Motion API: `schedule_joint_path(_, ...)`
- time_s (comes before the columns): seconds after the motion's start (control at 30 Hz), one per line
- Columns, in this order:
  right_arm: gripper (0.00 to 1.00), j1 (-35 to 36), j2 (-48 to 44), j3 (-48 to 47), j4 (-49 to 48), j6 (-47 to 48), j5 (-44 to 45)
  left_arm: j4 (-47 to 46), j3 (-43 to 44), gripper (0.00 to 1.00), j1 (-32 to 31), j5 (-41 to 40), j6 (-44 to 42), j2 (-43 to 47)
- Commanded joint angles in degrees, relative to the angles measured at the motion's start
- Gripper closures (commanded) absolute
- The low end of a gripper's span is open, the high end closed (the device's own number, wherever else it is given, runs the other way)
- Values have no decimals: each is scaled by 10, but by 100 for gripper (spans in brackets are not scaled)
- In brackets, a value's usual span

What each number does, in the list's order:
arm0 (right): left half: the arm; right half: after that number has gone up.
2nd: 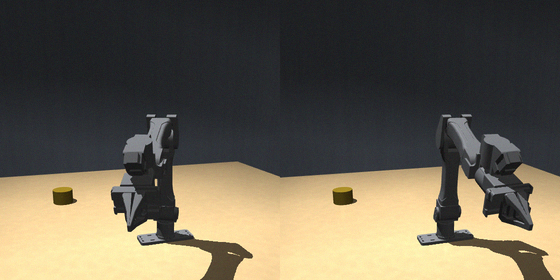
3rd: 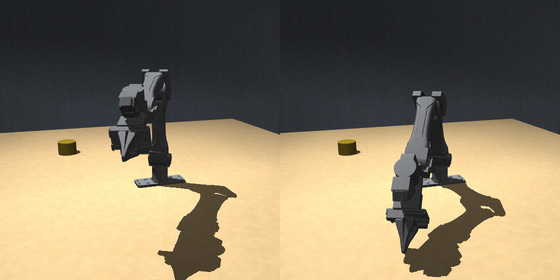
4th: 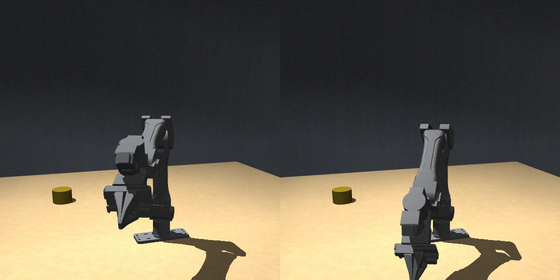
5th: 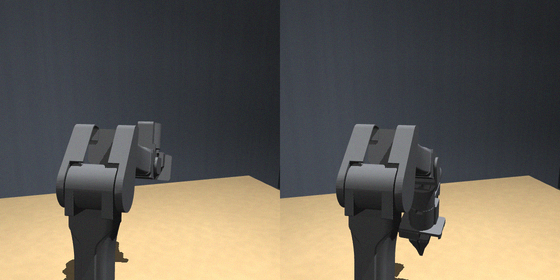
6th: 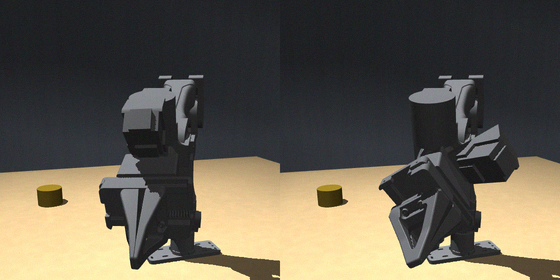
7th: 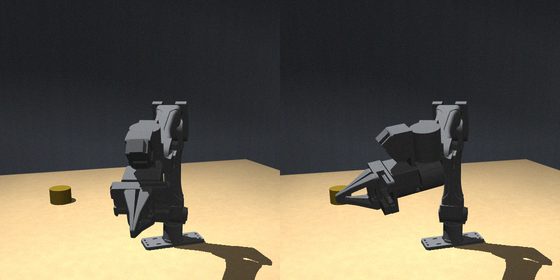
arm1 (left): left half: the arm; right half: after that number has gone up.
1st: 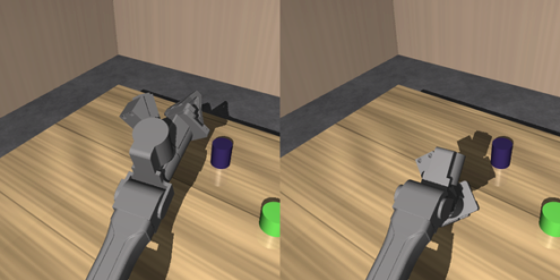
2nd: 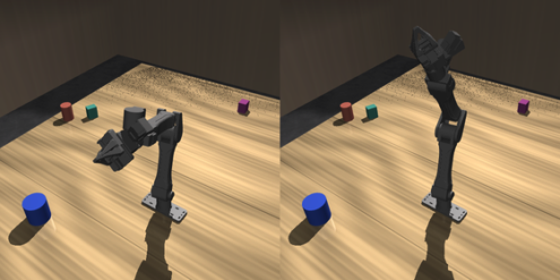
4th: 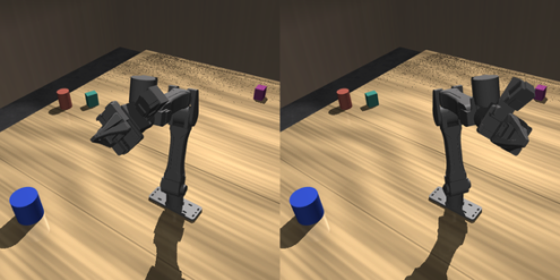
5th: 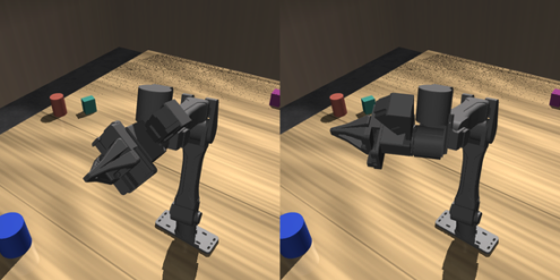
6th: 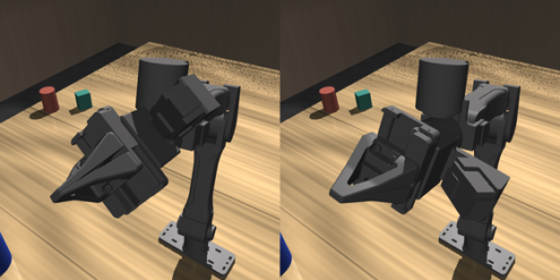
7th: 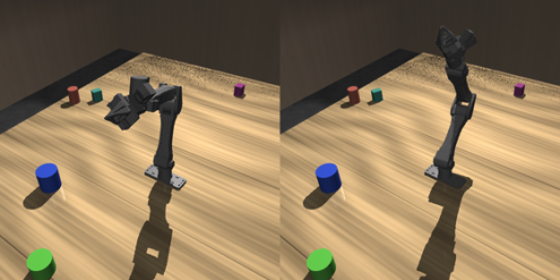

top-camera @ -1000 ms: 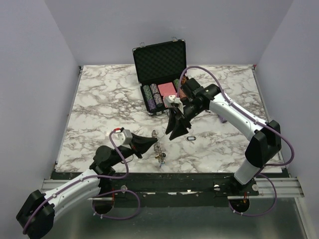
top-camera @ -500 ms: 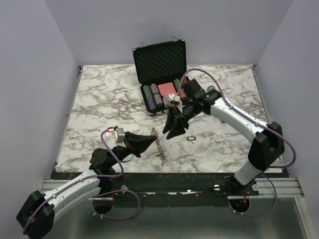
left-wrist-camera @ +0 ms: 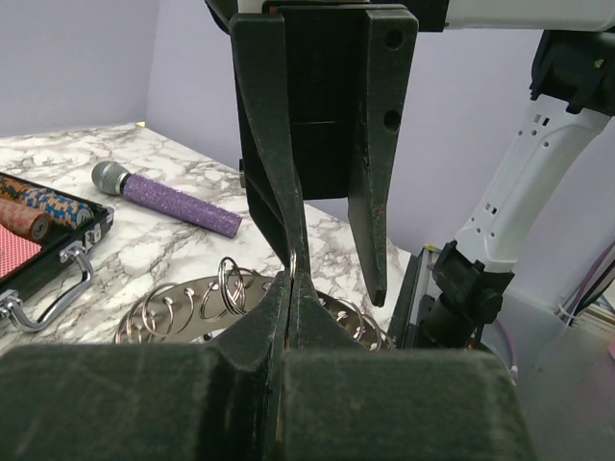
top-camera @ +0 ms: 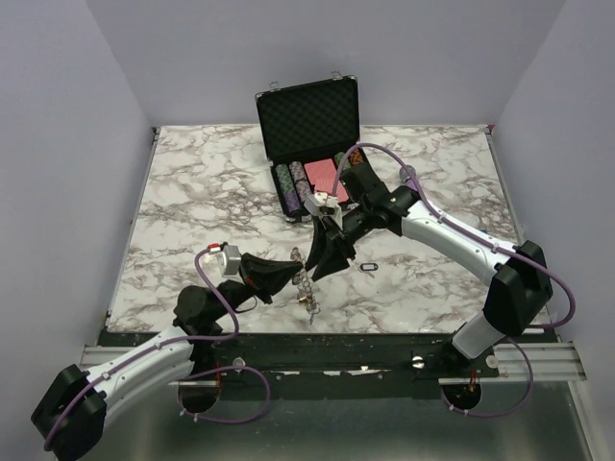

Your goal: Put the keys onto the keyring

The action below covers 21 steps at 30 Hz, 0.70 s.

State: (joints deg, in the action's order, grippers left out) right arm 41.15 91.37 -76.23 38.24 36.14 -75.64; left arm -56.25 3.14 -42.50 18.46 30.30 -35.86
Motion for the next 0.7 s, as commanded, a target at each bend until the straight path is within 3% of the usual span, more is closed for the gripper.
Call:
schedule_joint_path(0.0,58,7,-15,9,-51,-43,12,-57,-14,100,-1,5,18,-12)
schedule_joint_path(0.3,59,5,-20,6,-63,-67,44,-52,-13,100,-1,13,20,-9)
schedule_joint_path(0.43,57,3,-23,-17,6,-8,47,-41,-14,100,-1,20,20,-1)
schedule_joint_path(0.67,57,1,-25,-21,11,-6,51,-30,-8,100,-1,36,12,-1)
